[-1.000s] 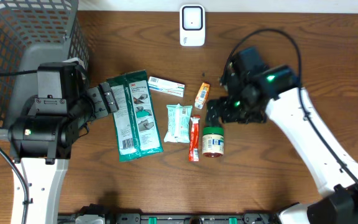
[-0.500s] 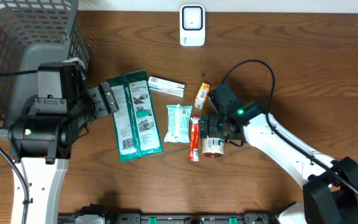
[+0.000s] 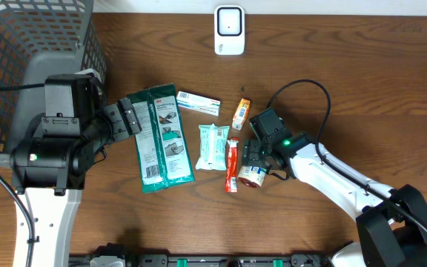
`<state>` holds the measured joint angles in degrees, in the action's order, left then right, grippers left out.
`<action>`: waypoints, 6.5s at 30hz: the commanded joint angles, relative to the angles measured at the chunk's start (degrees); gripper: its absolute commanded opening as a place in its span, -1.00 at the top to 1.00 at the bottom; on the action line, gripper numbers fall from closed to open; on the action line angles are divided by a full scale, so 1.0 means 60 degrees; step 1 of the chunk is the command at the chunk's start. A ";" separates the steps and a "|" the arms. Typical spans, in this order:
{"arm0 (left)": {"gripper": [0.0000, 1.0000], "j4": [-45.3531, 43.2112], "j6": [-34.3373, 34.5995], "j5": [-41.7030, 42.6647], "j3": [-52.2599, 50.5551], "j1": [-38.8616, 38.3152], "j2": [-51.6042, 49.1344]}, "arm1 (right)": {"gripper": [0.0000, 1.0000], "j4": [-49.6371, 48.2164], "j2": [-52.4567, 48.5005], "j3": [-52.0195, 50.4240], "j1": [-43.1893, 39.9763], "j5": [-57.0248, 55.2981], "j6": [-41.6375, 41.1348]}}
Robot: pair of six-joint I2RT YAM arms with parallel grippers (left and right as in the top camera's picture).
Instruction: Scan the item barcode
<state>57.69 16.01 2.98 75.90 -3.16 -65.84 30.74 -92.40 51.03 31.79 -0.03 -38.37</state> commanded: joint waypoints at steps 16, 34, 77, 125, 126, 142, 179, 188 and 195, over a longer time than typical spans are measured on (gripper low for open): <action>-0.79 0.0022 -0.0193 -0.0113 0.0076 0.0015 -0.0011 | -0.27 0.0080 0.0055 -0.0044 0.0029 0.0710 -0.0878; -0.80 0.0022 -0.0193 -0.0113 0.0076 0.0011 -0.0011 | -0.03 0.0393 0.2022 0.0430 -0.0299 -0.1239 0.3020; -0.79 0.0022 -0.0193 -0.0113 0.0076 0.0011 -0.0011 | -0.99 -0.2386 -0.1836 0.1264 -0.2586 0.1818 -0.6637; -0.79 0.0022 -0.0193 -0.0113 0.0073 0.0011 -0.0011 | -0.50 0.0852 0.0466 0.1246 -0.0630 -0.3621 0.3089; -0.80 0.0022 -0.0193 -0.0113 0.0073 0.0015 -0.0011 | -0.69 0.1002 0.0466 0.1242 -0.0630 -0.3574 0.3085; -0.79 0.0022 -0.0193 -0.0113 0.0076 0.0011 -0.0011 | -0.99 0.4014 0.0681 0.3330 -0.1432 -0.0772 0.0025; -0.79 0.0022 -0.0193 -0.0113 0.0073 0.0011 -0.0011 | -0.54 -0.0095 0.0670 0.0310 -0.1497 -0.1271 -0.6419; -0.80 0.0022 -0.0193 -0.0113 0.0076 0.0011 -0.0011 | -0.25 -0.0084 0.0688 0.0430 -0.1497 -0.1253 -0.4218; -0.80 0.0022 -0.0193 -0.0113 0.0073 0.0015 -0.0011 | -0.02 -0.0058 0.1322 0.0484 -0.1497 -0.1239 -0.0543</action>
<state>57.69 16.01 2.98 75.88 -3.16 -65.89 30.55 -87.00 53.12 23.14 -6.44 -54.63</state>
